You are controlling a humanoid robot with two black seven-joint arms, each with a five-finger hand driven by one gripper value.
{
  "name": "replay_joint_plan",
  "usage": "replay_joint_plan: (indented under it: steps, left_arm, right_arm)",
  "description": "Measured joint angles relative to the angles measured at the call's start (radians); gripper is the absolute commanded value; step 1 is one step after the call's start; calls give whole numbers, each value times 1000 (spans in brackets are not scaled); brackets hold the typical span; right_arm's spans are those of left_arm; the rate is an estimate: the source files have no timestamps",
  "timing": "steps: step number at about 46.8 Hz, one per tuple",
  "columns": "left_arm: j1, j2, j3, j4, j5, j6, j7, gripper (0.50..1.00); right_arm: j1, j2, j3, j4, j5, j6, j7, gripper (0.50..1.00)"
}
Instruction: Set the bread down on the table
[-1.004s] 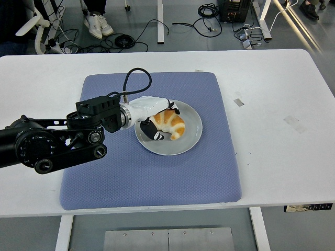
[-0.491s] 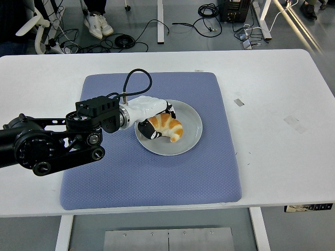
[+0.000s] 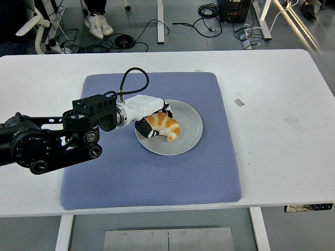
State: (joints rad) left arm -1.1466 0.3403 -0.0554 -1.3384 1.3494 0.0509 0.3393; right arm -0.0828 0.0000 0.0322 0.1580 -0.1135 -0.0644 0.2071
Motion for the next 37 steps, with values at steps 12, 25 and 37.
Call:
replay_joint_plan:
  steps: [12, 25, 37]
  left_arm:
    - [-29, 29, -42, 6, -14, 4, 0, 500]
    - [-57, 87, -52, 5, -15, 5, 0, 500]
    - [-57, 171, -64, 5, -2, 13, -4, 500]
  right_arm:
    - [0, 0, 0, 0, 0, 0, 0, 1000]
    - [0, 0, 0, 0, 0, 0, 0, 1000]
    - [0, 0, 0, 0, 0, 0, 0, 1000]
